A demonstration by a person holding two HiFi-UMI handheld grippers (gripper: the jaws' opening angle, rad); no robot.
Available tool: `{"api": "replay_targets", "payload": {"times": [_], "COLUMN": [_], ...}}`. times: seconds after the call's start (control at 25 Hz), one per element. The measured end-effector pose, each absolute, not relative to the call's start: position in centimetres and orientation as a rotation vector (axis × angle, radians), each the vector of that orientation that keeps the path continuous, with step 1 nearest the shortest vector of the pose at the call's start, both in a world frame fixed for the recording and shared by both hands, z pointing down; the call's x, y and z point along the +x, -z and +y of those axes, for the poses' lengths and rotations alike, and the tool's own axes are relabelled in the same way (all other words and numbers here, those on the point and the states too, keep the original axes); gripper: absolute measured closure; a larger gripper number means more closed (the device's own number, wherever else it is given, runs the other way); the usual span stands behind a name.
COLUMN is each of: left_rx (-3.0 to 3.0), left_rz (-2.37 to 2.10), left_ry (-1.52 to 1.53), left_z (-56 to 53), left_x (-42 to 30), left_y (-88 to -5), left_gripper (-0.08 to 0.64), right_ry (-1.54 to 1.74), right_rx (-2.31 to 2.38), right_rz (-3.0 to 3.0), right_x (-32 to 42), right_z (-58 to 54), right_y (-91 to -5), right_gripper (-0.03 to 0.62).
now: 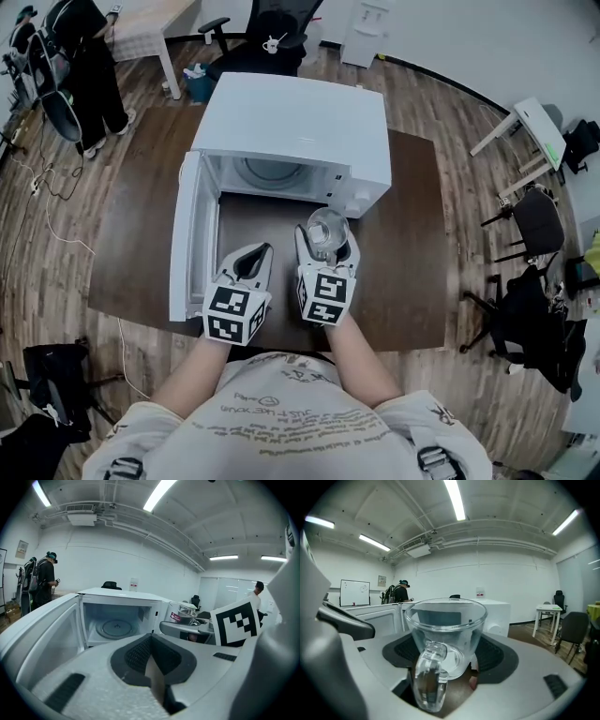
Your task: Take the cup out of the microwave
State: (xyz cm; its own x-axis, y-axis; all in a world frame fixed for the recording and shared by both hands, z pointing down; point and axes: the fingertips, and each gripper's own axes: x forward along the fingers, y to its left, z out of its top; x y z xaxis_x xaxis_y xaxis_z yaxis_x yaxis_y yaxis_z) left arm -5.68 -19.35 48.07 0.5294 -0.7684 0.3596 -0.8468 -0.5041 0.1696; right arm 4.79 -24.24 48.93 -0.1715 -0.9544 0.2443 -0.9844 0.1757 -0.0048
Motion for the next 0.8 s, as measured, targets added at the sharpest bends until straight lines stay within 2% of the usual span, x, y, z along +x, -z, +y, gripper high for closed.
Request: {"api": "replay_targets", "payload": {"times": [0.32,0.8], "left_rx": [2.487,2.490], "left_rz": [-1.302,-1.339], "left_ry": [-0.332,-0.313], "left_z": [-18.1,-18.5], "left_x": [-2.8,-2.6], "left_y": [-47.8,-47.5], "left_gripper": [0.546,0.546], "right_ry": [-0.194,-0.231], "right_rx": [1.888,1.881], "right_rz": [-2.231,-2.229], "right_x": [6.9,7.3], "right_z": [-22.4,-21.6], "right_y": [-48.2,-48.0], "right_gripper": [0.219,0.219]}}
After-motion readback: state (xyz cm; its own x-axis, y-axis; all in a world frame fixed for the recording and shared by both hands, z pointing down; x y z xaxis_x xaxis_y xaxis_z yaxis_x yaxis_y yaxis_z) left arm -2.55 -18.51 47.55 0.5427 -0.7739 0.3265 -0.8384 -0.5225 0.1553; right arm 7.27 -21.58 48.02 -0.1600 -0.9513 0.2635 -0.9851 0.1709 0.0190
